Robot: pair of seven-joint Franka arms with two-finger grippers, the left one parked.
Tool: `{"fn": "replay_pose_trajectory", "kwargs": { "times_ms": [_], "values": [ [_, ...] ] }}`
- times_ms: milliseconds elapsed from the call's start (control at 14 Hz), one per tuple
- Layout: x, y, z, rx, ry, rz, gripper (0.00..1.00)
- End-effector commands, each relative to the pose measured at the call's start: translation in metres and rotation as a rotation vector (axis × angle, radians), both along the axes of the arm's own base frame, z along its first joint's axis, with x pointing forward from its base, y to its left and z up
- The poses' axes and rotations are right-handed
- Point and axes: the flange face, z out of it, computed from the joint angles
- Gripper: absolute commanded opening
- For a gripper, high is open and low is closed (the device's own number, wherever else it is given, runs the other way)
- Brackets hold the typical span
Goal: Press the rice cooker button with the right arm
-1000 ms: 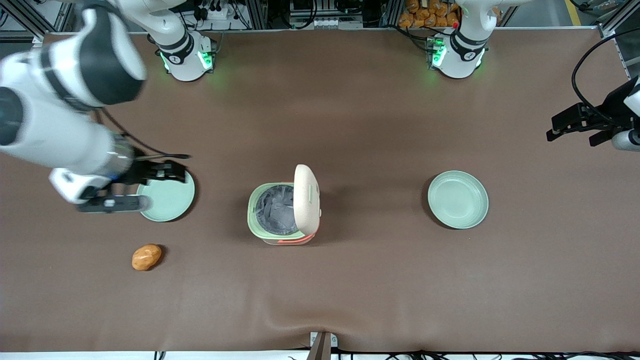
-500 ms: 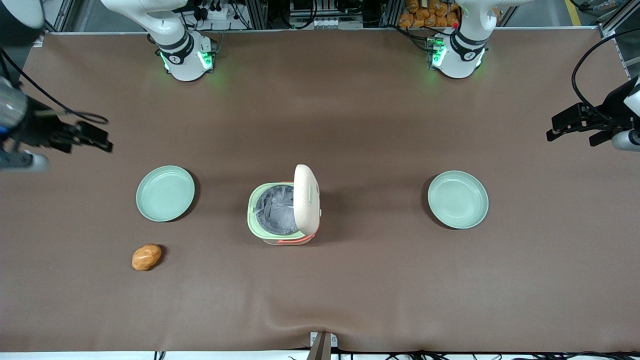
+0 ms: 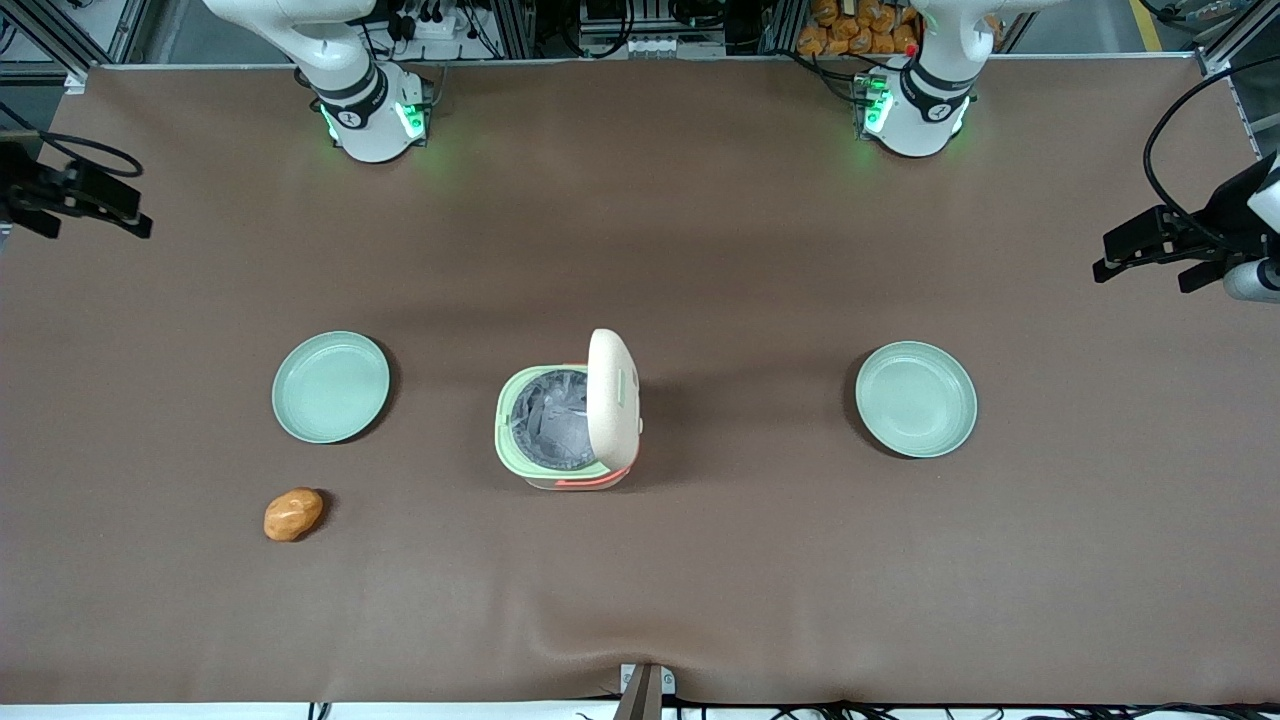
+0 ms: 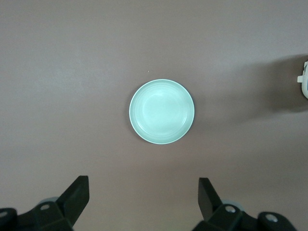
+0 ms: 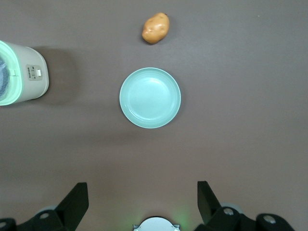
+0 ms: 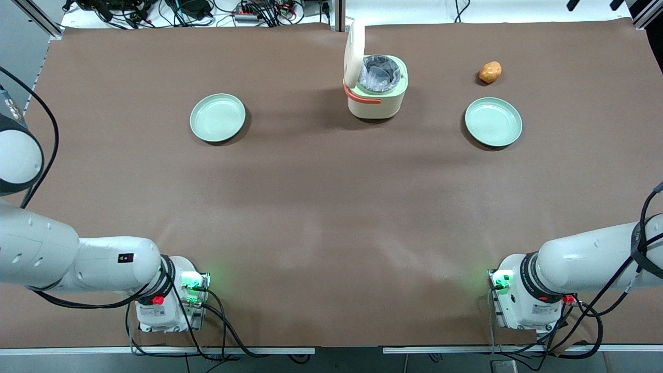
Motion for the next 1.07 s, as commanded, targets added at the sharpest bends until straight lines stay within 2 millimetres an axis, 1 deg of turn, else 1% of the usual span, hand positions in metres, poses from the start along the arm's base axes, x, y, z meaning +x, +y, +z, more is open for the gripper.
{"fn": "replay_pose_trajectory", "kwargs": {
  "times_ms": [0, 71, 143, 214, 429, 571, 786, 1000],
  "values": [
    [-0.01, -0.009, 0.003, 0.013, 0.005, -0.034, 1.0],
    [-0.009, -0.013, 0.002, 0.03, 0.009, -0.042, 1.0],
    [-0.009, -0.023, 0.001, 0.05, 0.009, -0.063, 1.0],
    [-0.009, -0.025, 0.001, 0.054, 0.009, -0.066, 1.0],
    [-0.008, -0.025, 0.004, 0.043, -0.001, -0.055, 1.0],
    [-0.007, -0.02, 0.003, 0.042, 0.0, -0.05, 1.0],
    [-0.008, -0.021, 0.012, 0.037, -0.018, -0.053, 1.0],
    [-0.007, -0.019, 0.012, 0.036, -0.021, -0.05, 1.0]
  ]
}}
